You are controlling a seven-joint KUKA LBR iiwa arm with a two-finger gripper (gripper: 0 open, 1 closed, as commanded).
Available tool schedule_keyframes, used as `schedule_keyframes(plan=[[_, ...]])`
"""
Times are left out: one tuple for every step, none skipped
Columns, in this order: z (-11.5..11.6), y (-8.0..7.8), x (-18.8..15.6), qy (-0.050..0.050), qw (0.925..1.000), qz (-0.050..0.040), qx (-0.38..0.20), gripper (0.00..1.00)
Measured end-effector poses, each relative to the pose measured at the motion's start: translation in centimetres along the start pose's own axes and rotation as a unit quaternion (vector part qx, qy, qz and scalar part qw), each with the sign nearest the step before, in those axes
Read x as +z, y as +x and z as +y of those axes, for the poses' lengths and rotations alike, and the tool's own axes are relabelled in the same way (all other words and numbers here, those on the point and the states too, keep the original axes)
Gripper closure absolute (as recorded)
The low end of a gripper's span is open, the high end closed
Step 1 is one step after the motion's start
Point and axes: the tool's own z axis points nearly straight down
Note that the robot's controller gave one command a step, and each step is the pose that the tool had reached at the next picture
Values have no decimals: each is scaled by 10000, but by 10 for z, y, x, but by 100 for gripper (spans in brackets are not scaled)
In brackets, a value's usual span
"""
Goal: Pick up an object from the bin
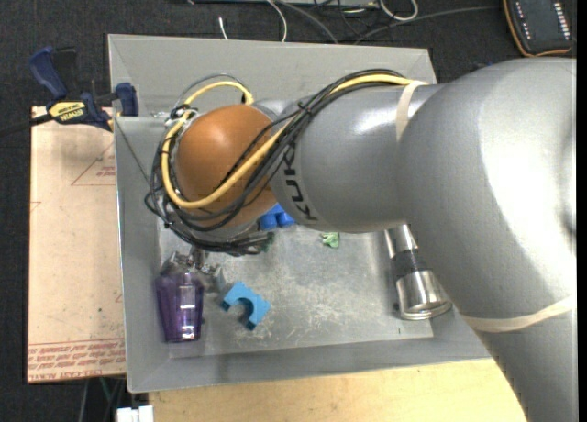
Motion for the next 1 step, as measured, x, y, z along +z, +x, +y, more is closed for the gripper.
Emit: schedule_keyframes(plan=[[1,0,-18,-7,10000,5,4,100]])
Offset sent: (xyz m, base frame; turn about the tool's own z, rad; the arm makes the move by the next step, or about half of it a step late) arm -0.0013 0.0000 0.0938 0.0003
